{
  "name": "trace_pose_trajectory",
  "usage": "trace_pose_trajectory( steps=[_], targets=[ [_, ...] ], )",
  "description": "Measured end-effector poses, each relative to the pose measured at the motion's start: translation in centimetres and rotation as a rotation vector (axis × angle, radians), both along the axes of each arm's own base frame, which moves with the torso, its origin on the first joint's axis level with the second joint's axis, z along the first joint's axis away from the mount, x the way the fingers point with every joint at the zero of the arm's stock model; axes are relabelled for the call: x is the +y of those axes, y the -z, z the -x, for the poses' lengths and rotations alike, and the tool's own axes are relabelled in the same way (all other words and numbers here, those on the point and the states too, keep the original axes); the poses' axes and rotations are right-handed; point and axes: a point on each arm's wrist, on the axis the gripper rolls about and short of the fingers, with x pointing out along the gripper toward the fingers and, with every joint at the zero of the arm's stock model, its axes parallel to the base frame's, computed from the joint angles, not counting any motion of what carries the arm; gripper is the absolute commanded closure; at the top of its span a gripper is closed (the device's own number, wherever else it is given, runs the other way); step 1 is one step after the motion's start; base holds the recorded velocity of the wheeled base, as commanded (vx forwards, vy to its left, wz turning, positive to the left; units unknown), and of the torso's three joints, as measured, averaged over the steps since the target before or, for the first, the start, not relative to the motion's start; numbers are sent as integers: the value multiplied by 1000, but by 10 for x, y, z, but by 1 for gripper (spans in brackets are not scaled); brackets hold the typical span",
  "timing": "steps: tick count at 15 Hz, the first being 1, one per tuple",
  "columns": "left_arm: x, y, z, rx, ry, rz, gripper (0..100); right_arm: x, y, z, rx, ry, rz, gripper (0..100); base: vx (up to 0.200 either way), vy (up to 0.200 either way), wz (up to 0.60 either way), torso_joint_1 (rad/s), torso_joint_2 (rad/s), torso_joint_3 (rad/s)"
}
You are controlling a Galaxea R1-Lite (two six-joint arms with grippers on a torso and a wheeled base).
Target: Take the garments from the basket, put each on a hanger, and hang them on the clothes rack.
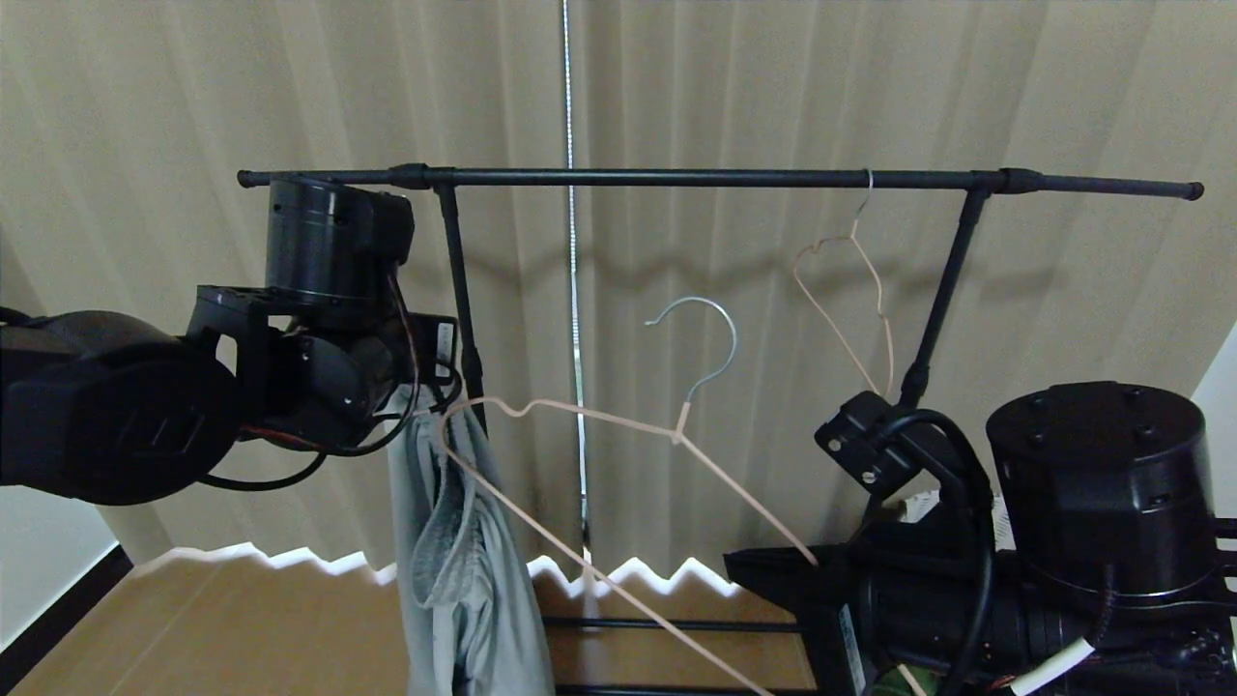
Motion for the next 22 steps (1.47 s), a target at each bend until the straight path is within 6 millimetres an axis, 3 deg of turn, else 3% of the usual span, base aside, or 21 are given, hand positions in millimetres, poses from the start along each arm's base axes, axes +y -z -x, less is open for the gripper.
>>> trace_pose_trajectory(
  steps=[22],
  targets=[
    [17,0,37,80,42,-112,100,2,3,-16,-17,64,2,100,0,0,0,0,0,0]
  ],
)
